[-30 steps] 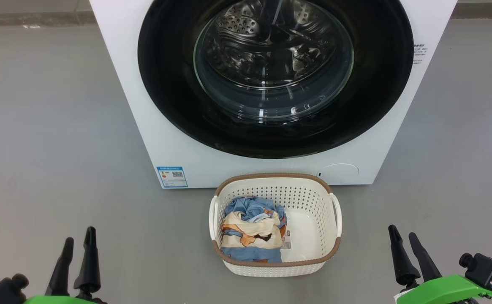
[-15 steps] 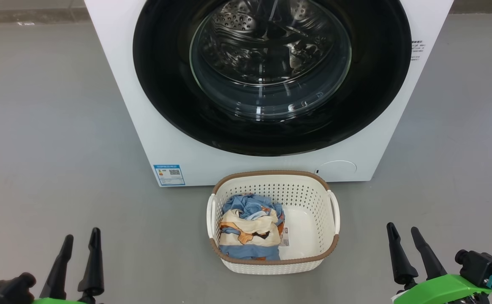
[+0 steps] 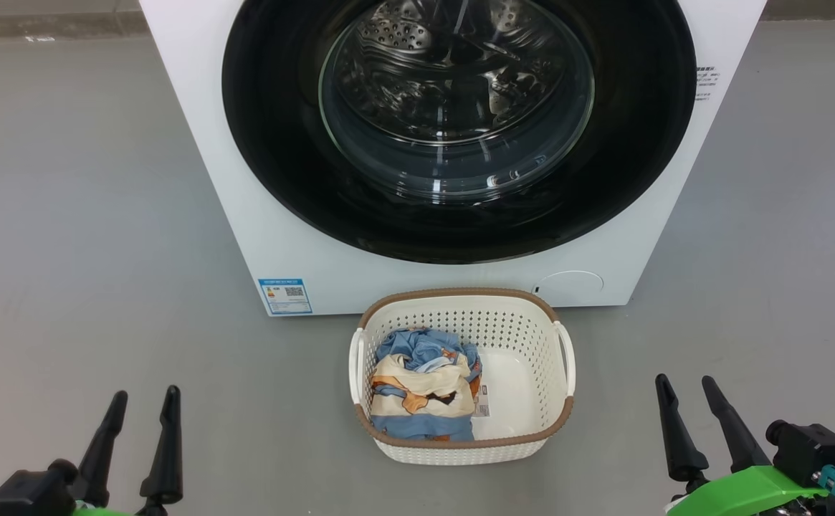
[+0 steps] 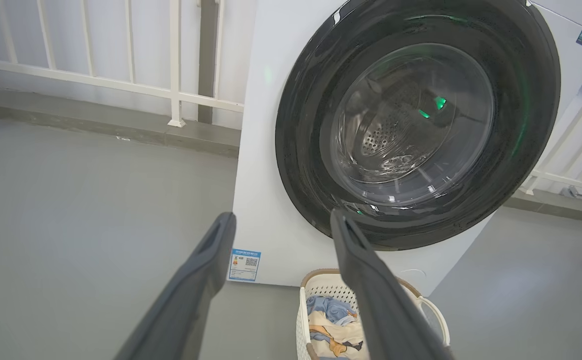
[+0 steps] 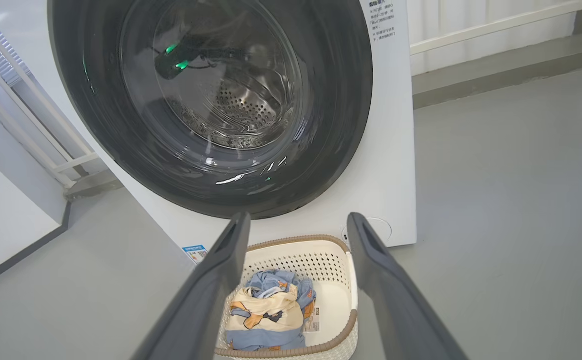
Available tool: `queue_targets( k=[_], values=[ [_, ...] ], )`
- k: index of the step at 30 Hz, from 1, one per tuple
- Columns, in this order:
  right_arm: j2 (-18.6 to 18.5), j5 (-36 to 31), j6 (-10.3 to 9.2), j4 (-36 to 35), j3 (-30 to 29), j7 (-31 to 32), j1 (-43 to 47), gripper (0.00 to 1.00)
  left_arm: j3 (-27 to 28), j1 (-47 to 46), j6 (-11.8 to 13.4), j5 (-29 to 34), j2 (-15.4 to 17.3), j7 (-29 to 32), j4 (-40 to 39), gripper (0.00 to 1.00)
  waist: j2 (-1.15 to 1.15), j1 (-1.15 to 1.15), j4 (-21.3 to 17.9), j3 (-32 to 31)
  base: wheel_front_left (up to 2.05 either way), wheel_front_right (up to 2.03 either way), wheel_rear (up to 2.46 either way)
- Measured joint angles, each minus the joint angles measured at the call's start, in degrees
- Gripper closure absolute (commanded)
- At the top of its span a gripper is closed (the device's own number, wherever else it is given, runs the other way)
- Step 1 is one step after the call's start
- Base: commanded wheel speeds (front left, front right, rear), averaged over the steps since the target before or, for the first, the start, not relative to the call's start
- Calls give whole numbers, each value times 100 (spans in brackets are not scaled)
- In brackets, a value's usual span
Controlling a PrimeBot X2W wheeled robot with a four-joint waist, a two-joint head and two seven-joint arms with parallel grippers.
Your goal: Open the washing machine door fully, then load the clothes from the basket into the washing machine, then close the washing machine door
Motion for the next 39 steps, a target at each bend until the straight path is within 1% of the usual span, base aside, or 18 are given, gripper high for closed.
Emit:
queue_targets(
  k=[16, 28, 33, 39],
  values=[
    [0, -903, 0, -127, -88, -233, 19, 0, -79, 0, 0, 811, 111, -227, -132, 0, 0, 0, -51, 41, 0, 0, 0],
    [1, -910, 0, -144, -105, -233, 24, 0, -109, 1, -1, 817, 127, -227, -132, 0, 0, 0, -79, 16, 0, 0, 0],
    [1, -911, 0, -165, -126, -233, 28, 0, -121, 1, -1, 1138, 214, -227, -116, 0, 0, 0, -80, 4, 12, 12, -24],
    [5, -911, 0, -191, -126, -233, 32, 0, -112, 2, -1, 1166, 205, -227, -123, 0, 0, 0, -76, -3, 54, 54, -109]
  ],
)
